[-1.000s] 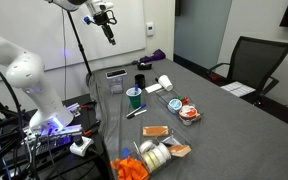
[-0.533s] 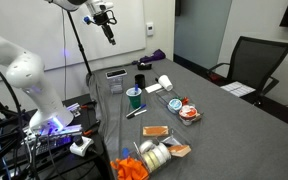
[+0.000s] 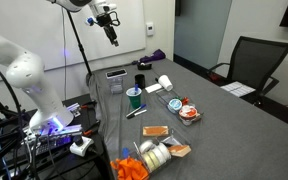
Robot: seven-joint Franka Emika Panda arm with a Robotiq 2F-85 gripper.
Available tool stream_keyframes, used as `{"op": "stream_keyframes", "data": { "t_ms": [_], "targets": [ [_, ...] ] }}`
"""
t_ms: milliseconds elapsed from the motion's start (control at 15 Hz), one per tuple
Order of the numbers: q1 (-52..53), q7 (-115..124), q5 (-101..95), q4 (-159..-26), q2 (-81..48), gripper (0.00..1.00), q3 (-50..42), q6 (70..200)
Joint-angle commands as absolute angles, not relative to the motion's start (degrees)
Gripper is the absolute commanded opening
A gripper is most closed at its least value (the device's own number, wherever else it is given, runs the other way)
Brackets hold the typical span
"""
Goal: Move the black cup to the right
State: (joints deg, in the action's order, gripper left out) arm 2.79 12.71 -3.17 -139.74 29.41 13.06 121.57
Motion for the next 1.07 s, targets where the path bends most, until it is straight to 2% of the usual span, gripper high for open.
{"op": "stream_keyframes", "data": {
  "t_ms": [0, 467, 733, 1000],
  "targets": [
    [4.04, 4.9, -3.91, -138.72, 24.84, 1.0, 9.2, 125.08],
    [8.15, -15.59, 2.3, -137.49, 16.03, 1.0, 2.7, 133.44],
    [9.13, -25.34, 3.79, -134.7, 11.81, 1.0, 1.71, 127.83],
    [7.7, -32.51, 2.75, -134.59, 13.23, 1.0, -0.17, 123.87]
  ]
}}
